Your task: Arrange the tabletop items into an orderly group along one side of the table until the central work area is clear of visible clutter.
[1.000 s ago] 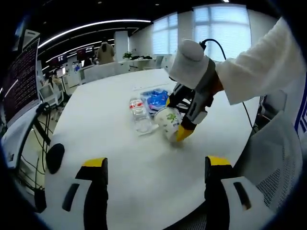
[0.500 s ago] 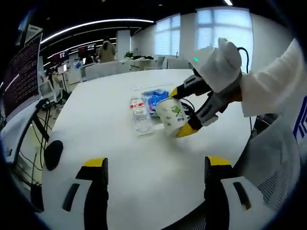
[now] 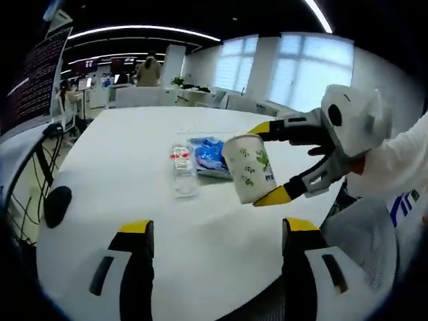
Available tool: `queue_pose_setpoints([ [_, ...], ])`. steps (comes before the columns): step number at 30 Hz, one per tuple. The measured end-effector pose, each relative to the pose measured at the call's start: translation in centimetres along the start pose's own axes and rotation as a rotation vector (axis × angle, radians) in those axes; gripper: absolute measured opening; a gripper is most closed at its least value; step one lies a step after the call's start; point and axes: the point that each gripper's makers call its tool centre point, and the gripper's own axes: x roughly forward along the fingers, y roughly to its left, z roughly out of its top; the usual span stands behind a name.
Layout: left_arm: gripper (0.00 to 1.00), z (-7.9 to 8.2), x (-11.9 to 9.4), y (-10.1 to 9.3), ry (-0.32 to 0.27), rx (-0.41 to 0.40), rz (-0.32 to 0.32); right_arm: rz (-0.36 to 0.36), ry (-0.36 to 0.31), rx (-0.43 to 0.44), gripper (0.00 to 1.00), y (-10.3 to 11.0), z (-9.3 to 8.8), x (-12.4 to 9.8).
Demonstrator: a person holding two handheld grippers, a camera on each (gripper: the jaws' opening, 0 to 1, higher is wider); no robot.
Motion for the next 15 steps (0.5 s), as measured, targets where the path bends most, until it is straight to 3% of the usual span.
queue_pose_setpoints([
  [3,0.78,0.2,-0.2,-0.5,-0.005,-0.019,-0.033,-0.013,-0.027,0.004,0.62,0.3,0.8,-0.7],
  [5,0.75,0.4,-0.2,-0.8,-0.019,-0.079,-0.063,-0.015,-0.055,-0.027,0.62,0.7,1.6,-1.3],
  [10,0.76,0.4,-0.1,-1.4,-0.019,-0.136,-0.112,-0.033,-0.069,-0.237,0.62,1.5,2.8,-2.2],
  [13,0.75,0.5,-0.2,-2.3,-0.017,-0.158,-0.163,-0.002,-0.098,-0.395,0.62,3.5,4.1,-2.4],
  [15,0.74,0.5,-0.2,-3.0,-0.017,-0.164,-0.201,0.016,-0.105,-0.407,0.62,4.6,4.3,-2.3],
])
